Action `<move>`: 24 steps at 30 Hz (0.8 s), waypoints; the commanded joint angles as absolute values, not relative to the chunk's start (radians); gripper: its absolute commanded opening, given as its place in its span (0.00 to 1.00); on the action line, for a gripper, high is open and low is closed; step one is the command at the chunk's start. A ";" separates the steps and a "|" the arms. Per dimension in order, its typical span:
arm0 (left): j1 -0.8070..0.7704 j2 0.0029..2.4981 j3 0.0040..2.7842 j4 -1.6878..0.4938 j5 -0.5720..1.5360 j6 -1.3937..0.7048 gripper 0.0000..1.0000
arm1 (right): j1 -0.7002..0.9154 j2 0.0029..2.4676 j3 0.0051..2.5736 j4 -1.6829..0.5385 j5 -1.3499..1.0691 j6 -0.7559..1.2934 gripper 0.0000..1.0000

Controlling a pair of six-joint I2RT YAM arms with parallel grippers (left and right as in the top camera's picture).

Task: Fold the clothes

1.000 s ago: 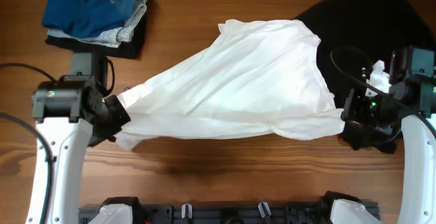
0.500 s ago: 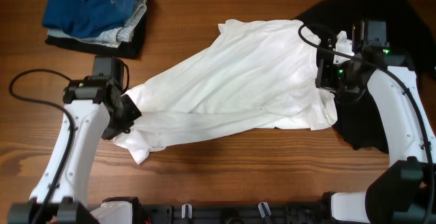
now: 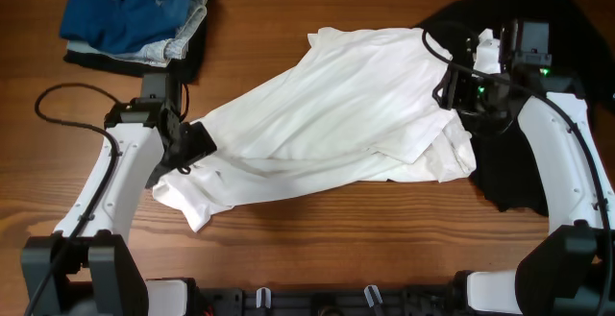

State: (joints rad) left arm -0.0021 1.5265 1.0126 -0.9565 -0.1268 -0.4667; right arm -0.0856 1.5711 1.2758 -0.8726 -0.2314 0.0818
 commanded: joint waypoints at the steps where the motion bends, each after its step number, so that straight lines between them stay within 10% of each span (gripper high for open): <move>1: 0.005 1.533 1.127 -0.889 -0.131 -0.299 1.00 | -0.081 1.582 1.350 -0.847 -0.233 0.074 0.75; 15: 0.061 1.859 1.133 -0.548 0.089 0.155 0.97 | -0.081 1.582 1.350 -0.854 -0.236 0.063 0.77; 24: 0.061 1.893 1.132 -0.570 0.117 0.210 0.65 | -0.081 1.582 1.350 -0.849 -0.236 0.063 0.77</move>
